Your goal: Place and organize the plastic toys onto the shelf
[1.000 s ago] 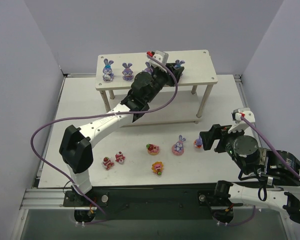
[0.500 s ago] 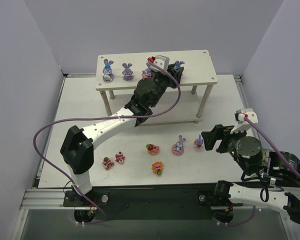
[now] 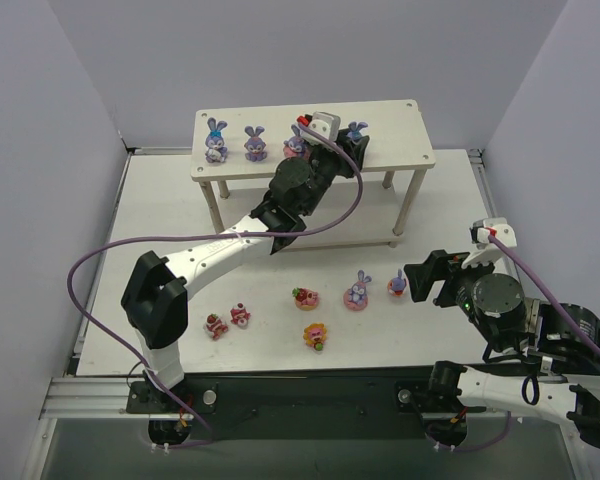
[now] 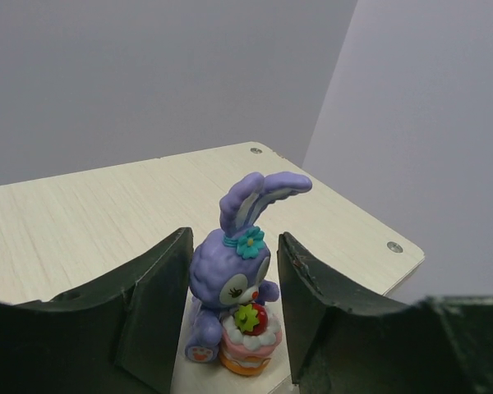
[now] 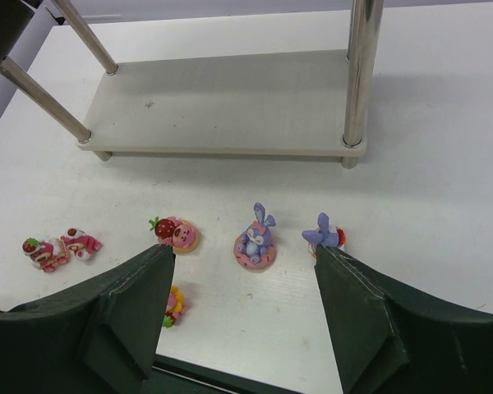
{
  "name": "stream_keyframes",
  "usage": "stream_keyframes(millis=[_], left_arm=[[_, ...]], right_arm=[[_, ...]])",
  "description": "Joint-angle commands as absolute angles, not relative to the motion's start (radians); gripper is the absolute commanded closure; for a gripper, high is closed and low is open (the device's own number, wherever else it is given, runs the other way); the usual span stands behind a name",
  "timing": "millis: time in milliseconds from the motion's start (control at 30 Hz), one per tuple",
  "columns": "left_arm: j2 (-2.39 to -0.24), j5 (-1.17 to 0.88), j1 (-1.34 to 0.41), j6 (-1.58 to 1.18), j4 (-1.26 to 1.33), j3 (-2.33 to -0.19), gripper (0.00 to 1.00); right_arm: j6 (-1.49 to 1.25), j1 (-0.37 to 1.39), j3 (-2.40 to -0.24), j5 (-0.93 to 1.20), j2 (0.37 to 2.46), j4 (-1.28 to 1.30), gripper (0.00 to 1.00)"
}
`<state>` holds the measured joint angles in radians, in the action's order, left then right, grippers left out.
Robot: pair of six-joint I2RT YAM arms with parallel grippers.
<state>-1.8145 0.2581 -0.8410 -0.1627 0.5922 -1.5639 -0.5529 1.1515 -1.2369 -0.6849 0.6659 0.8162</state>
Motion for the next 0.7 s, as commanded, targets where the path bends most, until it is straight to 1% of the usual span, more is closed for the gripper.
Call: stream_keyframes(millis=[0,433,600,667], left_arm=[[-1.793,0.253,-0.845,-0.163,0.600,-1.586,0.42],[-1.756,0.261,-0.873,-0.153,0.601,-1.586,0.29],[-1.714,0.307,-0.920,-0.097,0.594,-1.572,0.25],[-1.695,0.324,-0.928,-0.091,0.598,-1.545,0.24]], right_arm=[[-0.558,1.144,-1.232,-0.723,0.658,0.822,0.30],[-0.563,1.144,-1.232,-0.724,0.657,0.825,0.30],[-0.595,1.144,-1.244,-0.703,0.683,0.828,0.29],[-0.606,1.144,-1.239,-0.704,0.703,0.833,0.27]])
